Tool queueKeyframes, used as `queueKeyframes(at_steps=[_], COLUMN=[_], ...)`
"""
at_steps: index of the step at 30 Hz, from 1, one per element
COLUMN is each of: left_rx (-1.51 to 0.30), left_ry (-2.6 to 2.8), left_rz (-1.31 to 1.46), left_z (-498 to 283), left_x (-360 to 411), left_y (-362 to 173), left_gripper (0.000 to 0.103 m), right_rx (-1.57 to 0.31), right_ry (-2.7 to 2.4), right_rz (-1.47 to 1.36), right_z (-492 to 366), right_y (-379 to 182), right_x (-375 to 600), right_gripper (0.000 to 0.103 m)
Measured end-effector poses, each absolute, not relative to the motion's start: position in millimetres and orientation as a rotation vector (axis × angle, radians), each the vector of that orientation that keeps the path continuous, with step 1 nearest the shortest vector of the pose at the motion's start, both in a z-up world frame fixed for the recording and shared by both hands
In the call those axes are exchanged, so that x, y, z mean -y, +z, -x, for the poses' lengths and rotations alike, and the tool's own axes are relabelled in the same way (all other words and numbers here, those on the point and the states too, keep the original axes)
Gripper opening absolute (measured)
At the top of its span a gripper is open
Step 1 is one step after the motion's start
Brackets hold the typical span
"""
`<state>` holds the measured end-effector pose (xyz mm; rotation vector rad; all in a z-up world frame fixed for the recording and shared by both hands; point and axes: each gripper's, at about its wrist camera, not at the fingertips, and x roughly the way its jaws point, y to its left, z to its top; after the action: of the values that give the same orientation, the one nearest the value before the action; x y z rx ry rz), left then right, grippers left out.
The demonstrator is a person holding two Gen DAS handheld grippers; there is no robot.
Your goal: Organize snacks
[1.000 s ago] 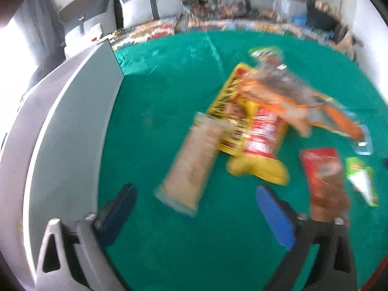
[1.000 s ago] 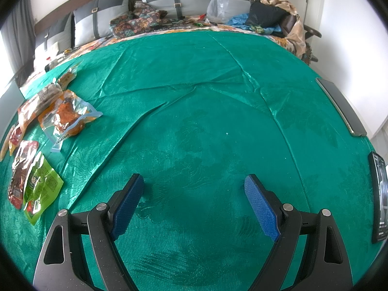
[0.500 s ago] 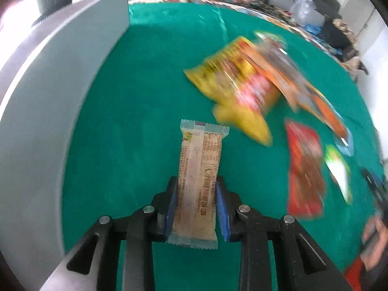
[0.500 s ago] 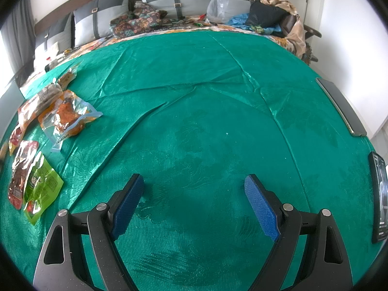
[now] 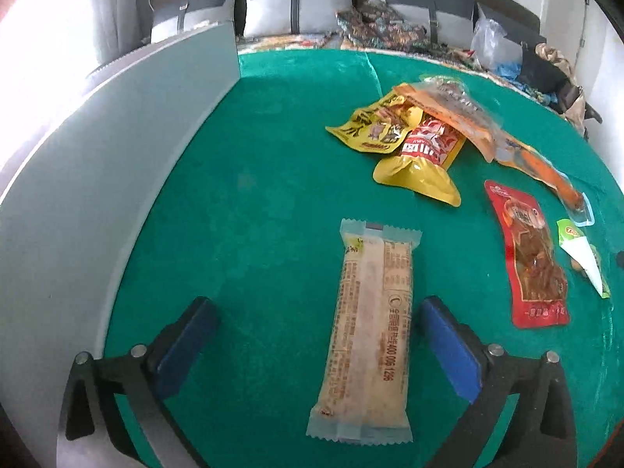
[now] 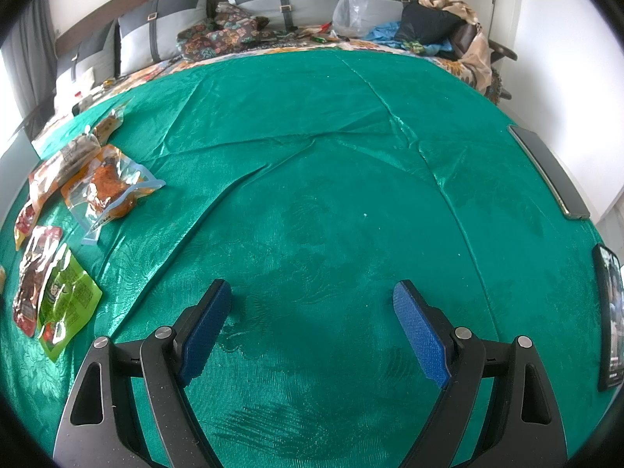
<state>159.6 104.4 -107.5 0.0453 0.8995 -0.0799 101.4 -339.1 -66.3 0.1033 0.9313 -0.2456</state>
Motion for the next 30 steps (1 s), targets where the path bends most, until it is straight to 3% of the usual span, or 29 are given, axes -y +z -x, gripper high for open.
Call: queueKeyframes(at_steps=[30], left_rx=[-0.9], left_ry=[-0.084], left_rz=[-0.043], left_z=[-161.5], left_x=[-108.7], left_y=[-107.4], left_gripper=[0.103], right_rx=[-0.931], right_ry=[-0.245], right_rz=[-0.104], right_z=[-101.1], right_y=[-66.6], right_x=[339.3], right_gripper=[0.088])
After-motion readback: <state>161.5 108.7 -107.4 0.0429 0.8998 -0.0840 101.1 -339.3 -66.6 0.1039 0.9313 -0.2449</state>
